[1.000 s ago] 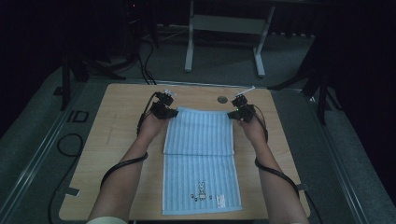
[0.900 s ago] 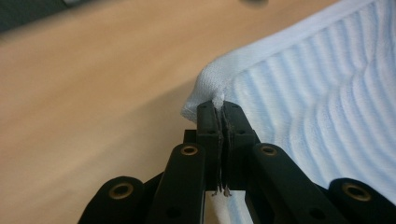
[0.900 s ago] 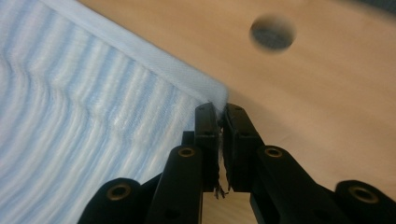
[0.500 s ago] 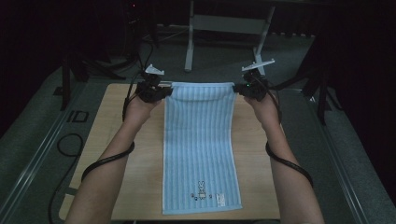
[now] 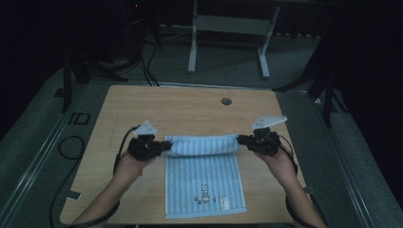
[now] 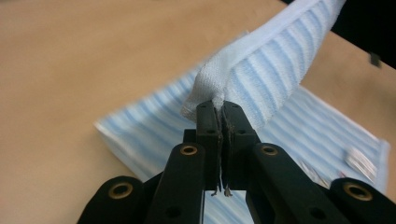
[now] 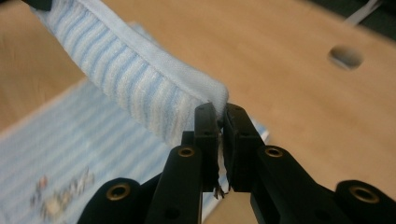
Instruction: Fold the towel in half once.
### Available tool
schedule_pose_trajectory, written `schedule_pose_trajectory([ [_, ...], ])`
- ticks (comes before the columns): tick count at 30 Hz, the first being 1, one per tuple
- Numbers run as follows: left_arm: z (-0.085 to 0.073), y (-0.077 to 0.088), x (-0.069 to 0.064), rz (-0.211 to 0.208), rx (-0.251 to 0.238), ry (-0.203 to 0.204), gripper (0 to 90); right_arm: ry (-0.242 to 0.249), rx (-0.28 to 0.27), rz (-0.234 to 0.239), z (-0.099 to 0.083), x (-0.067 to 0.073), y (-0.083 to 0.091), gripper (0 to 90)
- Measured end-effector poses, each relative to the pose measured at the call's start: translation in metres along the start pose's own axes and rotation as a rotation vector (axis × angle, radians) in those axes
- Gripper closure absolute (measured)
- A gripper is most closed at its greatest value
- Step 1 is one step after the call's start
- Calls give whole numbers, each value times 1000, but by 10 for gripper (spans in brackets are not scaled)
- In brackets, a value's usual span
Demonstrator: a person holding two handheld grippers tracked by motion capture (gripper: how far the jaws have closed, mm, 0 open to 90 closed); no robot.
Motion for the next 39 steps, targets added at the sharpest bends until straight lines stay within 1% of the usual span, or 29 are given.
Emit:
schedule_pose_trajectory([
  [2, -19, -10, -8, -23, 23, 18, 863, -11, 36, 30, -19, 7, -8, 845],
  [3, -27, -15, -11, -31, 47, 19, 862, -27, 35, 41, -27, 10, -11, 845],
  [4, -34, -18, -12, -24, 56, 22, 861, -42, 47, 65, -36, 13, -16, 845],
  [6, -48, -25, -15, -48, 90, 42, 861, -50, 84, 70, -54, 18, -27, 845],
  [7, -54, -28, -14, -35, 99, 43, 861, -55, 100, 84, -62, 19, -32, 845],
  [9, -64, -36, -14, -54, 135, 54, 860, -81, 119, 100, -74, 20, -42, 845],
  [12, -70, -47, -12, -58, 162, 77, 857, -110, 149, 122, -85, 18, -56, 845],
  [14, -71, -52, -9, -54, 167, 87, 857, -115, 171, 117, -88, 16, -64, 845],
  [17, -65, -50, -4, -52, 147, 94, 858, -122, 183, 118, -86, 11, -70, 845],
  [18, -62, -46, -4, -51, 124, 99, 858, -125, 175, 123, -82, 10, -68, 845],
  [20, -55, -32, -10, -62, 80, 89, 858, -109, 145, 119, -73, 11, -57, 845],
  [22, -52, -16, -23, -78, 41, 55, 857, -84, 96, 113, -65, 17, -37, 845],
  [23, -54, -9, -32, -109, 41, 31, 847, -78, 73, 114, -64, 21, -26, 844],
  [24, -58, -3, -43, -150, 55, 2, 812, -66, 53, 121, -67, 28, -15, 839],
  [25, -65, 2, -54, -183, 84, -28, 758, -58, 38, 137, -73, 37, -4, 830],
  [26, -73, 5, -65, -214, 115, -51, 661, -59, 29, 171, -83, 47, 4, 796],
  [27, -82, 8, -73, -240, 150, -83, 567, -58, 45, 223, -96, 57, 8, 743],
  [28, -90, 9, -80, -248, 171, -92, 520, -56, 79, 237, -110, 64, 9, 689],
  [29, -96, 10, -83, -244, 187, -93, 498, -58, 118, 211, -123, 67, 8, 641],
  [30, -100, 10, -84, -236, 201, -94, 469, -67, 149, 196, -133, 69, 7, 631],
  [31, -102, 10, -83, -221, 202, -87, 456, -74, 161, 200, -139, 71, 6, 611],
  [32, -103, 9, -82, -221, 198, -75, 456, -88, 150, 211, -142, 72, 6, 608],
  [33, -103, 7, -80, -220, 200, -68, 456, -112, 139, 231, -142, 73, 5, 601],
  [34, -103, 4, -78, -197, 198, -64, 456, -118, 140, 245, -142, 74, 3, 590],
  [35, -103, 4, -78, -197, 198, -64, 456, -118, 140, 245, -142, 74, 3, 590],
  [36, -102, 0, -76, -192, 203, -74, 456, -111, 147, 229, -142, 74, 0, 580],
  [37, -101, -3, -76, -192, 203, -84, 456, -97, 166, 224, -139, 75, -6, 578],
  [38, -98, -8, -73, -177, 212, -98, 455, -92, 167, 225, -138, 76, -8, 578],
  [39, -96, -11, -70, -167, 213, -94, 455, -90, 171, 227, -137, 76, -11, 583],
])
Point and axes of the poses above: each handheld gripper's, and its own axes: y roughly backward along the jaws, z roughly out of its top, x roughly to its left, the point moved 7 cm from there along -y, roughly forward along the jaws, and after that the axes turned 8 degrees about x, right-handed, at the moved point
